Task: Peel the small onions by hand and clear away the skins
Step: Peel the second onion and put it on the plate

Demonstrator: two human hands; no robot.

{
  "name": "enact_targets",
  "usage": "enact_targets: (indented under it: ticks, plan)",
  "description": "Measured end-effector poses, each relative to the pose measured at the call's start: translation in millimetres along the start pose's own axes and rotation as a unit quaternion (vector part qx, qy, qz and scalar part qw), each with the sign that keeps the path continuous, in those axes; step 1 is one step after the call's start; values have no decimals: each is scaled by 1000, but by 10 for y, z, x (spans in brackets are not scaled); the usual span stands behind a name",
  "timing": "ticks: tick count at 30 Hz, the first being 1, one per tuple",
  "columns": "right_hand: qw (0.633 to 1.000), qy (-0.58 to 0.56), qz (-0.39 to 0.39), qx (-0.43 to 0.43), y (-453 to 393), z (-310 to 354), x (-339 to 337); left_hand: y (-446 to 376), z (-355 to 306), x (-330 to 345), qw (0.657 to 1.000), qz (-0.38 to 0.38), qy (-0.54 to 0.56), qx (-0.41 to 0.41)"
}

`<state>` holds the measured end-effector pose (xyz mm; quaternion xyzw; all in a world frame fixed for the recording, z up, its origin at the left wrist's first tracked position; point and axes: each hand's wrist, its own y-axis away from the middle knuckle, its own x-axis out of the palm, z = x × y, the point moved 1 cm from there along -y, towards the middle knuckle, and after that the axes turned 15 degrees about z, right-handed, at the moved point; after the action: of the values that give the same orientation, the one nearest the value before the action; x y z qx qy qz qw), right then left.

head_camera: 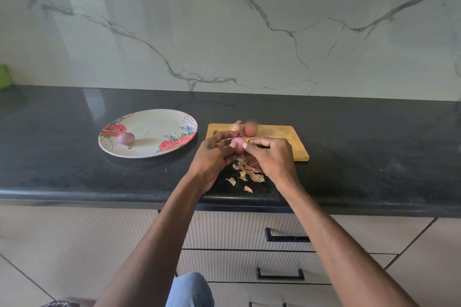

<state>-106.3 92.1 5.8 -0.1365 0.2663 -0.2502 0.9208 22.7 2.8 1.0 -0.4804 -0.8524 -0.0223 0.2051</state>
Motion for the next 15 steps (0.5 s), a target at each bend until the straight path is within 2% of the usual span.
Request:
enact_targets:
  ticks: [5, 15]
  plan:
    - [998, -42, 0, 38, -26, -39, 0, -17, -2, 27, 1000, -8, -21, -6]
    - [996, -74, 9, 46, -20, -14, -8, -3, -14, 30, 1000, -18, 0, 0]
